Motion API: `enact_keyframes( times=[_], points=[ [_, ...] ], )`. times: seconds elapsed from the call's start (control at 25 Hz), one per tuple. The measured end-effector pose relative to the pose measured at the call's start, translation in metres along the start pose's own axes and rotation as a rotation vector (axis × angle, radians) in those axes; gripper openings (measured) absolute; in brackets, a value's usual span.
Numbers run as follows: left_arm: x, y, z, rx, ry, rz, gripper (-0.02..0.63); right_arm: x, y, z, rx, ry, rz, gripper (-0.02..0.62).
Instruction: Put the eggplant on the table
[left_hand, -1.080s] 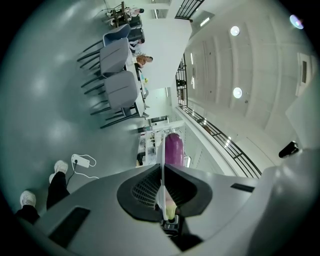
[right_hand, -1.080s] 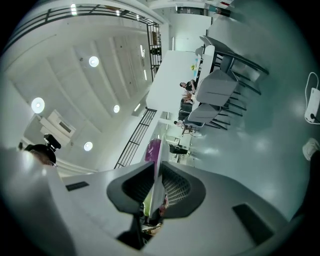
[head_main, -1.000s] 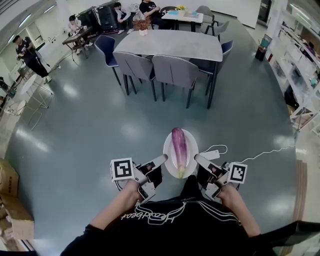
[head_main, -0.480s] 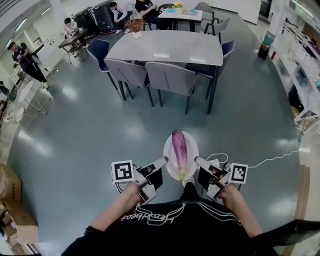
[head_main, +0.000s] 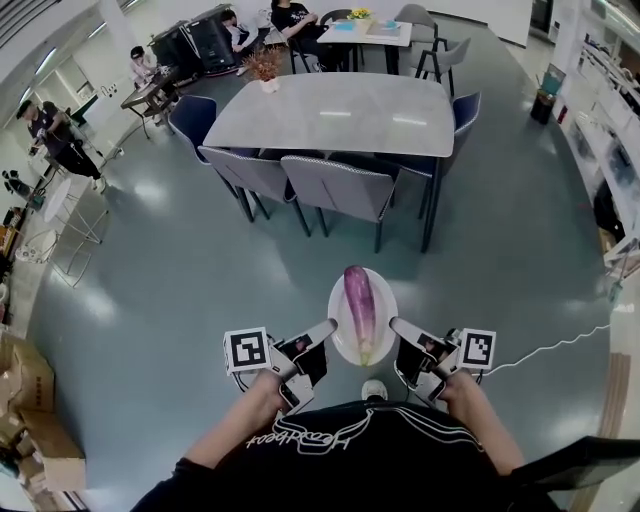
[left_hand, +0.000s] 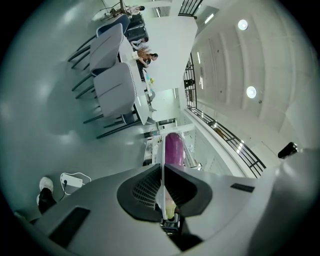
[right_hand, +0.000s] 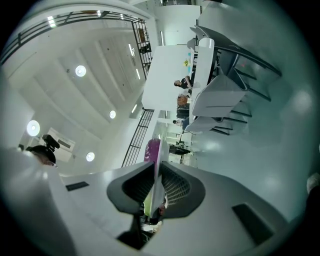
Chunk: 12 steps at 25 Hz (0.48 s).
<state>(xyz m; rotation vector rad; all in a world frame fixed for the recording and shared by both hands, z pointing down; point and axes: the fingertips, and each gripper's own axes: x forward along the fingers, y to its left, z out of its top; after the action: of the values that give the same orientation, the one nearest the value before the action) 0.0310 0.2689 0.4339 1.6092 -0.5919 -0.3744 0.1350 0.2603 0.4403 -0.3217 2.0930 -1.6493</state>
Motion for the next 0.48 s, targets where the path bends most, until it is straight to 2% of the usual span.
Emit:
enact_keyframes(
  times=[0.28, 0.48],
  points=[
    [0.059, 0.0, 0.038, 0.011, -0.04, 0.014, 0.023, 0.007, -0.015, 0.071, 0.0, 0.029, 0.016, 0.049],
    [0.075, -0.011, 0.053, 0.029, -0.058, 0.019, 0.023, 0.014, -0.011, 0.097, -0.002, 0.041, 0.044, 0.049]
  ],
)
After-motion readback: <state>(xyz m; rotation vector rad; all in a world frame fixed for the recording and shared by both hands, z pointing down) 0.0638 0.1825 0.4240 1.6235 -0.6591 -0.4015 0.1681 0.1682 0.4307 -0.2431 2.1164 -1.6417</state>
